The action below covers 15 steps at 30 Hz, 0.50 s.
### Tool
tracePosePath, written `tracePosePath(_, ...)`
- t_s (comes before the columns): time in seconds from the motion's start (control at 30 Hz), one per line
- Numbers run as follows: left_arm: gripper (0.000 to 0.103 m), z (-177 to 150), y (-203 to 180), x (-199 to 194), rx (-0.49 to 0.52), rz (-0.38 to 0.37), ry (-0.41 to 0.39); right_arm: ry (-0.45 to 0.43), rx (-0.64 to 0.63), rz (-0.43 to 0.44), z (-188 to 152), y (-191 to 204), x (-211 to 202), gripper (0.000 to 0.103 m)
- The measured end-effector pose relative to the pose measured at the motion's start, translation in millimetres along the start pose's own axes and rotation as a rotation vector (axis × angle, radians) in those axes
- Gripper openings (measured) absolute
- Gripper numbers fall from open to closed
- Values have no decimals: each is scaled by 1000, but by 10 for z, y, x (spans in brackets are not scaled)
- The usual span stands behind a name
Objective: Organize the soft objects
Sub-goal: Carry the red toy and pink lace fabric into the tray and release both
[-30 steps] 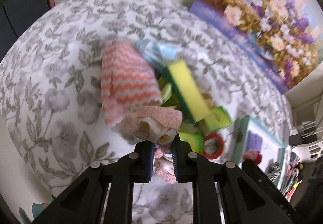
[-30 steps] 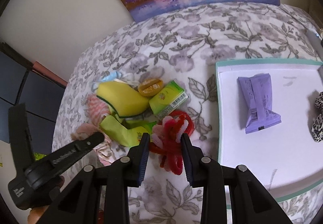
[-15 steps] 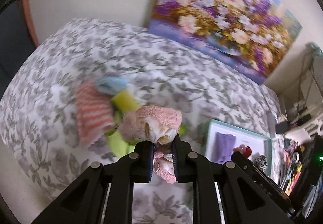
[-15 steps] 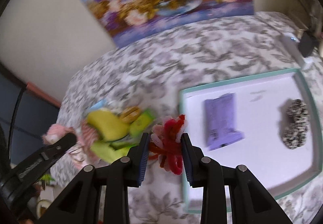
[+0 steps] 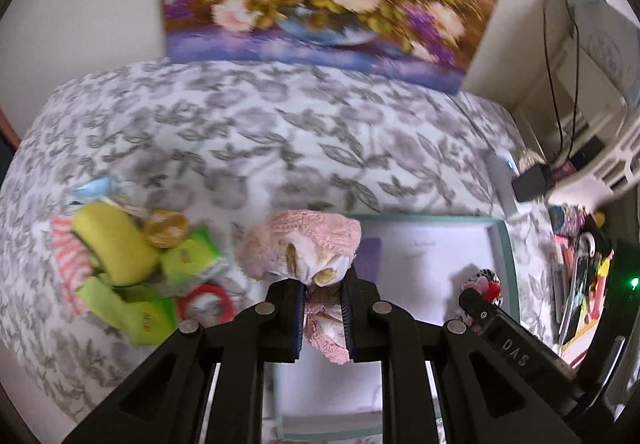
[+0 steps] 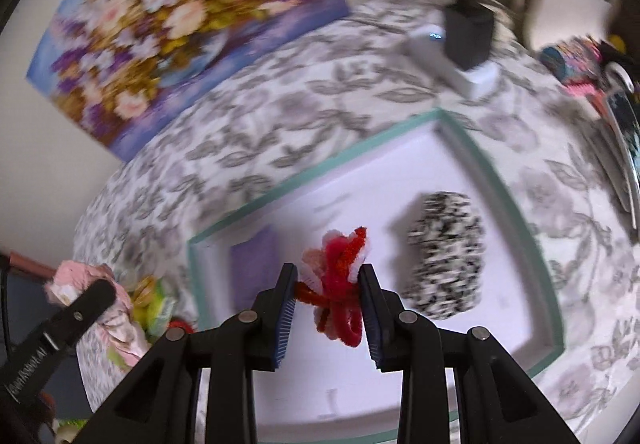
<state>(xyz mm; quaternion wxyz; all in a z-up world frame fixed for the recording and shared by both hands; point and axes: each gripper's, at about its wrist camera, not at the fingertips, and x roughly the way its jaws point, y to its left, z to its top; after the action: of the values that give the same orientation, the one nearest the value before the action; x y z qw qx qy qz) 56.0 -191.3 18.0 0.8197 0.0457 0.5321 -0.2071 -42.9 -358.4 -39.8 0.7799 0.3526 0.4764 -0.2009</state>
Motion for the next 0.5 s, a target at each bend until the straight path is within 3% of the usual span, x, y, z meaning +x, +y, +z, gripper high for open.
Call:
tracePosePath(0.13,16,-38,-128,180,-3,-47,44,2,28,-26,73,-217,18,33)
tracePosePath(0.5,17,-51,-312,282,60,-79,43,-6,25,-19,112,-300,2,33)
